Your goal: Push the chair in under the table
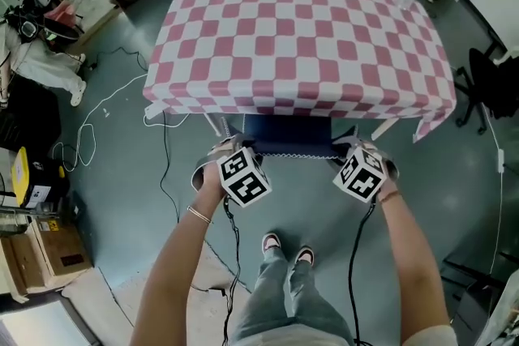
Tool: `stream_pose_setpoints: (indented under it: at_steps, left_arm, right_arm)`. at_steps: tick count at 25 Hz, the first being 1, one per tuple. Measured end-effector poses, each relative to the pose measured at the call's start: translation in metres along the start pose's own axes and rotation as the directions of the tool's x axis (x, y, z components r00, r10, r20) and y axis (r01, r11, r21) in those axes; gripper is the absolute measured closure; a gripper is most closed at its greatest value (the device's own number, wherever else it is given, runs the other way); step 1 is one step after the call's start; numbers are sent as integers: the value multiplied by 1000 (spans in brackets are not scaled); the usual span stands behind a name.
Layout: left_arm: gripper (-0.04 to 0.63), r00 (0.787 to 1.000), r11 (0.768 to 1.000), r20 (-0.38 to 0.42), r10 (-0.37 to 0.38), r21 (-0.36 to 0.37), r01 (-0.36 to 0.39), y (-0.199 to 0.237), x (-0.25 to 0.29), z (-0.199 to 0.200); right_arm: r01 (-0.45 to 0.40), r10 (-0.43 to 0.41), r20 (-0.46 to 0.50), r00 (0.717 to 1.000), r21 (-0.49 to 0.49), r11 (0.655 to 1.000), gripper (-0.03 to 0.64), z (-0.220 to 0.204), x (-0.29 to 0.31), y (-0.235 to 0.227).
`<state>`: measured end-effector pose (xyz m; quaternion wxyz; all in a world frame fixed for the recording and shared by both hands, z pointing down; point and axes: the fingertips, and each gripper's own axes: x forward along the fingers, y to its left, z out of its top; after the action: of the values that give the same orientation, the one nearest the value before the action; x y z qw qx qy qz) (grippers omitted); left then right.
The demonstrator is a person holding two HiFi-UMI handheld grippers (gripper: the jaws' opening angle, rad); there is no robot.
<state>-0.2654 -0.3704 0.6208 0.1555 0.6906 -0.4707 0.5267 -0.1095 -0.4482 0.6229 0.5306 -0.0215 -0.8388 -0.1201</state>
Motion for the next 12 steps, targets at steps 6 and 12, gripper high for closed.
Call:
stream_pose_setpoints:
  at_steps: [6, 12]
  left_arm:
    - [425, 998, 998, 34, 54, -20, -54, -2, -3, -1]
    - [376, 993, 988, 101, 56, -149, -41, -1, -15, 5]
  right_arm:
    - [11, -10, -55, 998, 15, 1000, 497, -3, -6, 3]
    - [38, -37, -38, 999, 12, 999, 492, -1, -29, 2]
